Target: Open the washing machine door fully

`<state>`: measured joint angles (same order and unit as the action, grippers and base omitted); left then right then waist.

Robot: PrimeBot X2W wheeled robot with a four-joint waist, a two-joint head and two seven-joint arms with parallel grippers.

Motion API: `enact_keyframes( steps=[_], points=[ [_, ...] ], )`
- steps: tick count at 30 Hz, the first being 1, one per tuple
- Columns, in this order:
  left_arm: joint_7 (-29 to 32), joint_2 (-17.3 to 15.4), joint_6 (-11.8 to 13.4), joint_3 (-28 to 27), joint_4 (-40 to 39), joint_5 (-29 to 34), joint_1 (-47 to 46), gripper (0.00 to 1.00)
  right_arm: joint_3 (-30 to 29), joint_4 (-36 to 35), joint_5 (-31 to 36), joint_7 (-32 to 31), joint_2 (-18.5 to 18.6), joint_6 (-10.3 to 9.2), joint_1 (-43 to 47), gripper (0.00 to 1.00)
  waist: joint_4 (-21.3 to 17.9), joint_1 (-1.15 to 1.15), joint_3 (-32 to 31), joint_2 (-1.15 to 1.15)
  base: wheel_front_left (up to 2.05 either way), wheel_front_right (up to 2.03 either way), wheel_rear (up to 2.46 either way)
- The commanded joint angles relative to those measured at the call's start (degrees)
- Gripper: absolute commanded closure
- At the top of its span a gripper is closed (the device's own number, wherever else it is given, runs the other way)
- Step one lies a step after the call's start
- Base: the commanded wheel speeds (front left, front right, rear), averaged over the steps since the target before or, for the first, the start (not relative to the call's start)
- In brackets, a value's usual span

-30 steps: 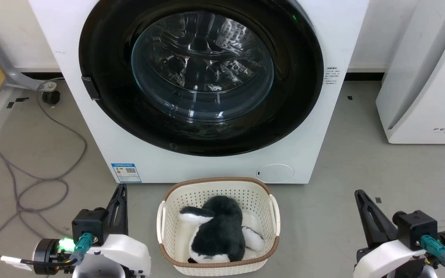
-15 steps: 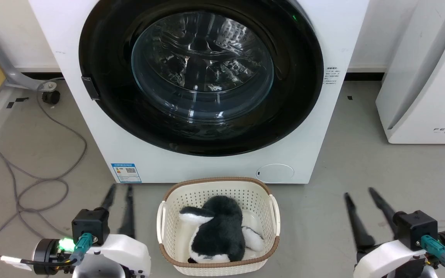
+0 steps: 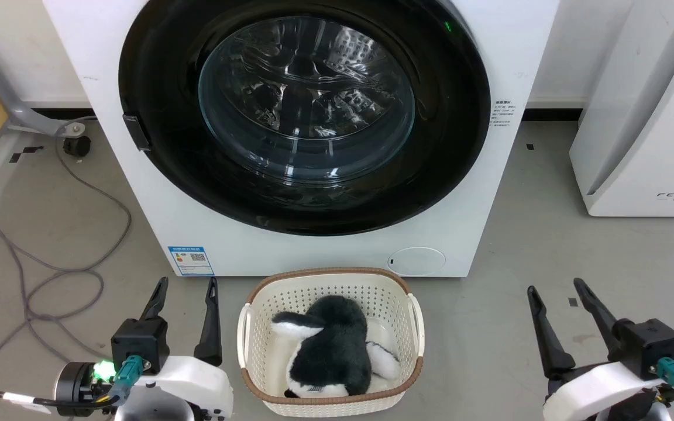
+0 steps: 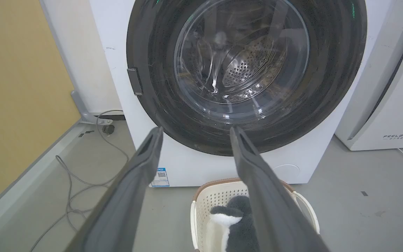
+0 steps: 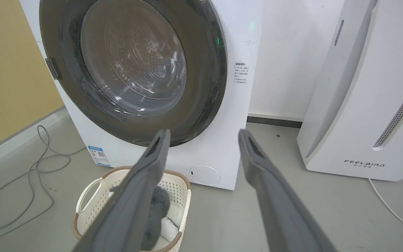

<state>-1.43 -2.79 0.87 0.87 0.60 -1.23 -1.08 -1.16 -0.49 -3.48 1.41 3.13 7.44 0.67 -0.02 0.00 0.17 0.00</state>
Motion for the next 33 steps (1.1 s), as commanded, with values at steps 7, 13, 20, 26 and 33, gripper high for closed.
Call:
enact_keyframes(
  steps=[7,13,20,26,33],
  points=[
    [-1.3,0.0,0.8,0.4,0.4,-0.9,-0.4,0.0,-0.9,-0.5,-2.7,1.3,0.0,0.01,0.1,0.0,0.0,0.0,0.1,0.0,0.0,0.0,0.0],
    [-2.0,0.0,1.2,0.7,0.6,-1.3,-0.6,0.0,-1.3,-0.4,-5.0,2.0,-0.1,0.01,-0.2,0.63,0.1,0.0,0.2,0.0,0.0,0.0,0.0],
    [-2.8,0.0,1.8,1.1,0.9,-1.9,-0.7,0.0,-1.4,0.2,-12.0,2.9,-0.1,0.01,-0.4,1.0,0.3,0.0,0.3,0.0,0.0,0.0,0.0],
    [-3.6,0.0,2.2,1.3,1.0,-2.5,-0.8,0.0,-1.4,0.6,-21.2,3.6,-0.1,0.02,-0.8,1.0,0.5,0.0,0.5,0.0,0.0,0.0,0.0],
    [-4.4,0.0,2.7,1.5,1.2,-3.1,-1.1,0.0,-0.7,1.2,-33.9,4.3,-0.1,0.02,-1.5,1.0,0.6,0.0,0.8,0.0,0.0,0.0,0.0]
  ],
)
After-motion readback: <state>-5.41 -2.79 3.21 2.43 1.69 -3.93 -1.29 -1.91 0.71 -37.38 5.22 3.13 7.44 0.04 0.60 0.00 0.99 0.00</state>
